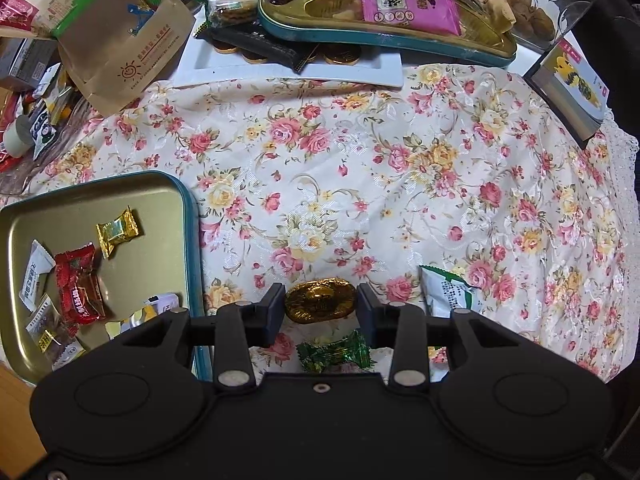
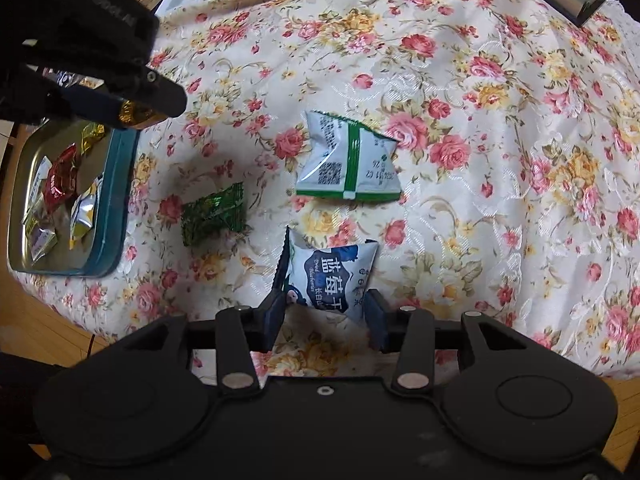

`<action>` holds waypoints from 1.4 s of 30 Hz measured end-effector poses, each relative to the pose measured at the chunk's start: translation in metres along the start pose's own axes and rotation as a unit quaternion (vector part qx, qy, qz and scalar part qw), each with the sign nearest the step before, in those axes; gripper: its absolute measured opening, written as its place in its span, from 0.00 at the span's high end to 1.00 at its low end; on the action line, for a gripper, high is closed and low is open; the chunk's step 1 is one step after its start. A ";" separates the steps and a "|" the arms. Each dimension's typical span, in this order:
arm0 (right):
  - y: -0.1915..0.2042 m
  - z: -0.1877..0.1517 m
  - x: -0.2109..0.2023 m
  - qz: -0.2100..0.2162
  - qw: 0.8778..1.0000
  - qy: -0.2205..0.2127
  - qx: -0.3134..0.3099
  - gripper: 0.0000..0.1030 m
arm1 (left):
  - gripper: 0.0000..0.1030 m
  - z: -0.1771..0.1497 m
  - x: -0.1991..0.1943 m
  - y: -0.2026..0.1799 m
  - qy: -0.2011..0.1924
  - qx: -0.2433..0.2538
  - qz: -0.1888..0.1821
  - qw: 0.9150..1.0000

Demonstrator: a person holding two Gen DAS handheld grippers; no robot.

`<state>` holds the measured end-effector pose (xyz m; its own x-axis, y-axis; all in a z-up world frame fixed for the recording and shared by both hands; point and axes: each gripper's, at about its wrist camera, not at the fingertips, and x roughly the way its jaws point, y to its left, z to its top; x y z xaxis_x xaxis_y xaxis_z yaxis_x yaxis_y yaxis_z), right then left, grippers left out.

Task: Organize snacks
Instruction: 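Grasp the white-blue packet with the right tool while the left holds the gold ingot, then carry the gold ingot and white-blue packet over the small gold tray with both tools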

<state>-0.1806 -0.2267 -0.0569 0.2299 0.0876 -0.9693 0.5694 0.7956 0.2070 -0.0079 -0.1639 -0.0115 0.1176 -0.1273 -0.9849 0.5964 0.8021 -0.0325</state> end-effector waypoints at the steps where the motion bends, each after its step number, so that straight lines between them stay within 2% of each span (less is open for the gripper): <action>1: -0.005 0.003 -0.001 -0.005 1.000 -0.005 0.010 0.57 | 0.55 0.000 -0.001 0.000 0.000 0.000 -0.002 1.000; 9: -0.055 0.033 -0.010 -0.044 0.994 -0.040 0.087 0.57 | 0.55 0.001 -0.002 0.000 0.001 0.000 -0.007 1.000; 13: -0.073 0.040 -0.016 -0.048 0.990 -0.051 0.122 0.57 | 0.55 0.000 -0.005 -0.001 -0.001 0.005 -0.009 1.000; 20: -0.086 0.046 -0.030 0.004 0.983 -0.061 0.173 0.56 | 0.55 0.001 -0.008 0.000 -0.003 0.003 -0.011 1.000; 26: -0.086 0.046 -0.026 -0.033 0.980 -0.068 0.181 0.55 | 0.55 0.000 -0.010 0.001 -0.003 0.003 -0.014 1.000; 30: -0.092 0.044 -0.026 -0.040 0.977 -0.073 0.195 0.55 | 0.55 0.001 -0.009 0.002 -0.003 -0.002 -0.012 1.000; 42: -0.077 0.053 0.001 -0.057 0.980 -0.051 0.182 0.55 | 0.55 0.001 -0.013 0.002 -0.003 -0.005 -0.018 1.000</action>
<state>-0.1821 -0.3196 -0.0668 0.2157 -0.0639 -0.9744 0.8352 0.5290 0.1502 -0.0075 -0.1607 0.0010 0.1009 -0.1607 -0.9818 0.5928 0.8022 -0.0704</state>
